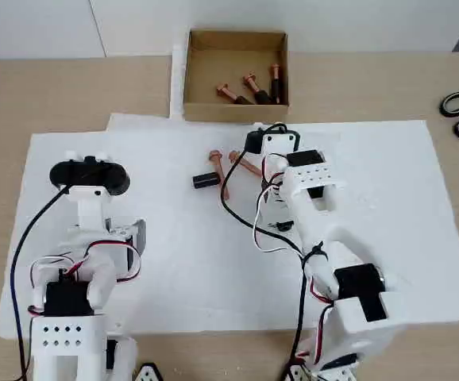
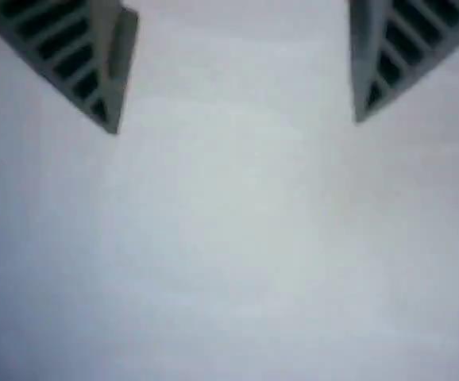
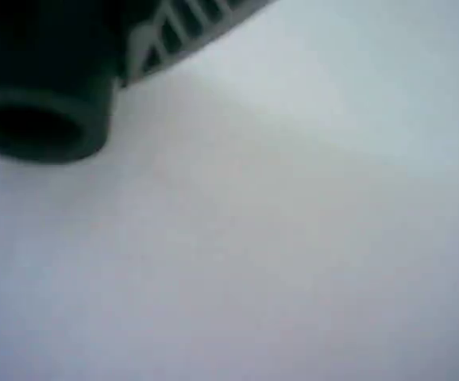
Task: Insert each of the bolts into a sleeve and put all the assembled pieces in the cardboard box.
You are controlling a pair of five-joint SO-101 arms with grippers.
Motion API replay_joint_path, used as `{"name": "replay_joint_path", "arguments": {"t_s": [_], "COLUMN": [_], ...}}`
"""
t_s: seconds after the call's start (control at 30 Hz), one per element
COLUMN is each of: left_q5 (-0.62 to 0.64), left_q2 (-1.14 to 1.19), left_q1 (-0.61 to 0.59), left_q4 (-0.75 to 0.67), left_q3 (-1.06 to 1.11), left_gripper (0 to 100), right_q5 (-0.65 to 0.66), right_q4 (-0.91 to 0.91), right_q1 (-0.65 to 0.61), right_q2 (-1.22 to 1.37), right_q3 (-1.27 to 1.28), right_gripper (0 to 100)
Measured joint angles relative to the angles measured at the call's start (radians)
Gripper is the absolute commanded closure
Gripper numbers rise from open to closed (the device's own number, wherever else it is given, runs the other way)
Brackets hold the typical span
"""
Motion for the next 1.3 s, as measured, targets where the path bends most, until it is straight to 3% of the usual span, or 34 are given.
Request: {"name": "replay_joint_path", "arguments": {"t_s": [0.53, 1.3], "left_q5": [0.000, 0.000], "left_q2": [0.000, 0.000], "left_q1": [0.000, 0.000], "left_q4": [0.000, 0.000], "left_q3": [0.000, 0.000], "left_gripper": [82, 82], "right_q5": [0.006, 0.009], "right_q4": [0.083, 0.035], "right_q1": [0.002, 0.005], "right_q2": [0.006, 0.008], "right_q3": [-0.138, -0.074], "right_gripper": [86.7, 86.7]}}
